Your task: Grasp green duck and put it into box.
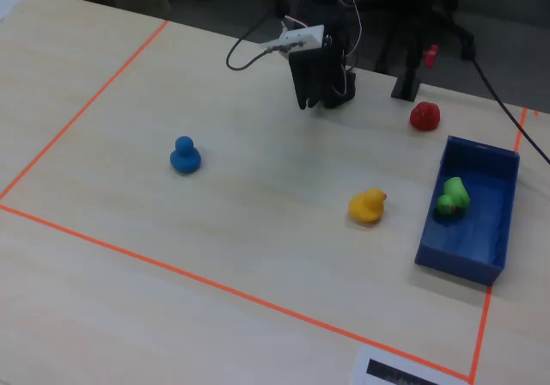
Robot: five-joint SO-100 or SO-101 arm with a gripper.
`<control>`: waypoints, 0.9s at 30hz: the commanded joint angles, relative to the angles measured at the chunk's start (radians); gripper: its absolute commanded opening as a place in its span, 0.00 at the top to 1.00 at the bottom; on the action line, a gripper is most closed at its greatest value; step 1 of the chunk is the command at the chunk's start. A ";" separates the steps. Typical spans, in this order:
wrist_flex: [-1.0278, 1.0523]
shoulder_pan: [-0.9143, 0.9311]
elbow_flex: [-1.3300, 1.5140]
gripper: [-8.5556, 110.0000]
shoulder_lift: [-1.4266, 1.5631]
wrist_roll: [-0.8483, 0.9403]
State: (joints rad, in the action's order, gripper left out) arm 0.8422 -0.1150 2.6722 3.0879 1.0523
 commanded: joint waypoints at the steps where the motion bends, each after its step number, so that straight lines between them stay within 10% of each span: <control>1: -0.031 0.077 0.106 0.93 0.098 0.034; 27: 0.376 0.233 0.439 0.93 0.221 0.302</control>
State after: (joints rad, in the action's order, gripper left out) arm 1.0876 0.1120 3.1170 3.3073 1.3146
